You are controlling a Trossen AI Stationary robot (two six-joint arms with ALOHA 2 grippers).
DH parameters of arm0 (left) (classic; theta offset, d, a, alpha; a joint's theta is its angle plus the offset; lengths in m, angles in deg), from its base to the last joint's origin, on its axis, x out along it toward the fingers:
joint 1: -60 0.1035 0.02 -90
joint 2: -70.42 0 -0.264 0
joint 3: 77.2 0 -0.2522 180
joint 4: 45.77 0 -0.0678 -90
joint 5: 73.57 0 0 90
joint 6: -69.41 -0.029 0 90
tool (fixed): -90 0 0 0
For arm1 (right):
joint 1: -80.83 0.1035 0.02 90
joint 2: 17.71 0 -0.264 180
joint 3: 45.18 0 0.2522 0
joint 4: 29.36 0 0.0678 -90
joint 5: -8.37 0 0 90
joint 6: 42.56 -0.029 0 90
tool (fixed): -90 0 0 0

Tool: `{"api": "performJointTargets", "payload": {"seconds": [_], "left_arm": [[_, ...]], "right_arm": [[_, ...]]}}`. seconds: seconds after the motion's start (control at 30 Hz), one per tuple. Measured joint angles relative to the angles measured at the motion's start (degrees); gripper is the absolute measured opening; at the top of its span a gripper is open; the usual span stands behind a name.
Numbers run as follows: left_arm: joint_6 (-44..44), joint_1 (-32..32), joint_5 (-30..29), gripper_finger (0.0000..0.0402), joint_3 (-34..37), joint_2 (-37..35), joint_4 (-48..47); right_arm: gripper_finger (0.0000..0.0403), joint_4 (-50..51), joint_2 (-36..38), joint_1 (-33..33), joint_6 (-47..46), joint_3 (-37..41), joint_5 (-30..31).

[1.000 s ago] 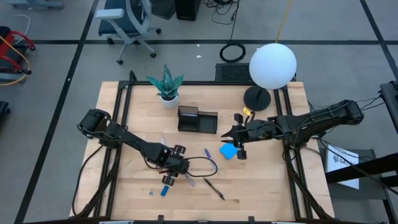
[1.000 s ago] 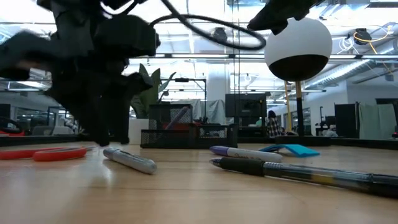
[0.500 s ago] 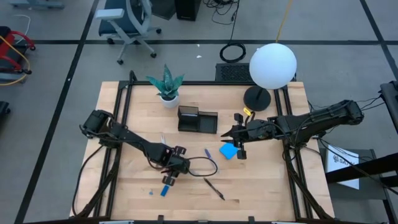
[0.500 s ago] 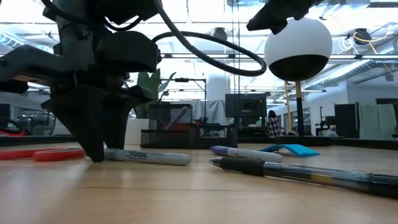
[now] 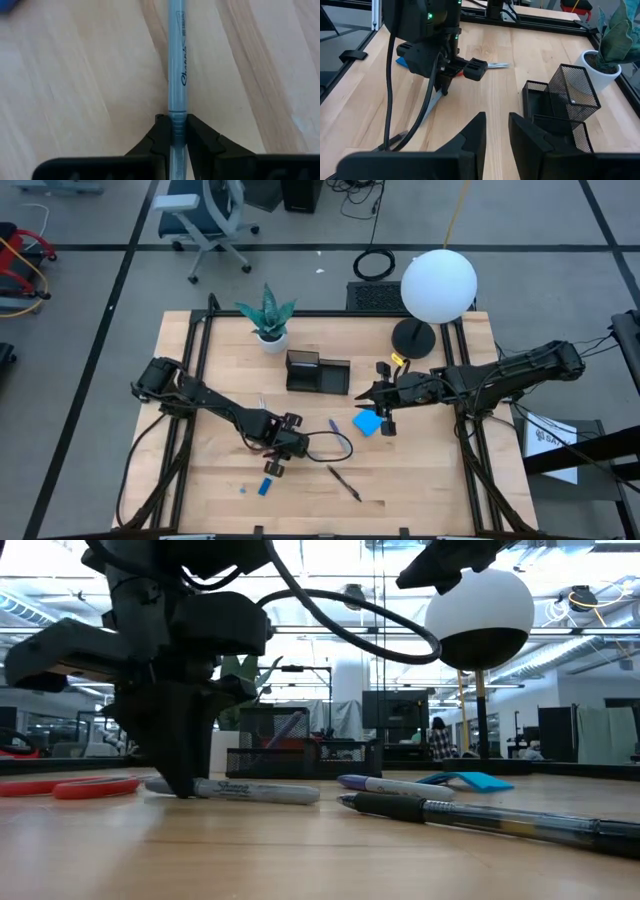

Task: Pick and place office supplies into organizer
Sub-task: Put the gray marker into the black desk organizer

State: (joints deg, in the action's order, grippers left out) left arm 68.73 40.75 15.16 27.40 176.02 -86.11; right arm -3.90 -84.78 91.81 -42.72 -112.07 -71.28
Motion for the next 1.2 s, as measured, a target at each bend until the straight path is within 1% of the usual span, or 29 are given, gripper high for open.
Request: {"api": "performJointTargets", "payload": {"seconds": [0.2,0.37,0.47,0.63,0.8,0.97,1.07,1.2], "left_arm": [[2.2,-0.3,-3.9,0.0043,-1.7,0.0,-3.9],[4.7,-0.3,-8.3,0.0043,-3.8,0.0,-7.8],[7.2,-0.3,-10.5,0.0043,-5.1,-0.1,-8.4],[10.2,-0.4,-13.9,0.0043,-5.6,-2.8,-8.6],[15.8,-0.8,-20.9,0.0043,-5.6,-7.6,-10.3],[18.2,-2.5,-25.8,0.0043,-4.6,-11.6,-10.5],[19.2,-3.5,-28.6,0.0043,-4.3,-13.0,-10.7],[21.0,-4.3,-32.8,0.0043,-4.0,-14.4,-11.0]], "right_arm": [[0.0073,-0.3,0.0,0.0,0.9,0.0,0.0],[0.0073,-0.4,0.0,0.0,1.1,0.0,0.1],[0.0073,-0.6,0.0,0.0,2.0,0.0,0.9],[0.0073,-1.2,0.0,0.0,2.4,0.0,6.5],[0.0073,-3.0,0.2,0.0,2.6,0.0,12.5],[0.0073,-6.1,0.6,0.0,2.5,0.0,17.0],[0.0073,-7.3,0.6,0.0,2.5,0.0,18.2],[0.0073,-7.4,0.6,0.0,2.1,0.0,18.3]]}}
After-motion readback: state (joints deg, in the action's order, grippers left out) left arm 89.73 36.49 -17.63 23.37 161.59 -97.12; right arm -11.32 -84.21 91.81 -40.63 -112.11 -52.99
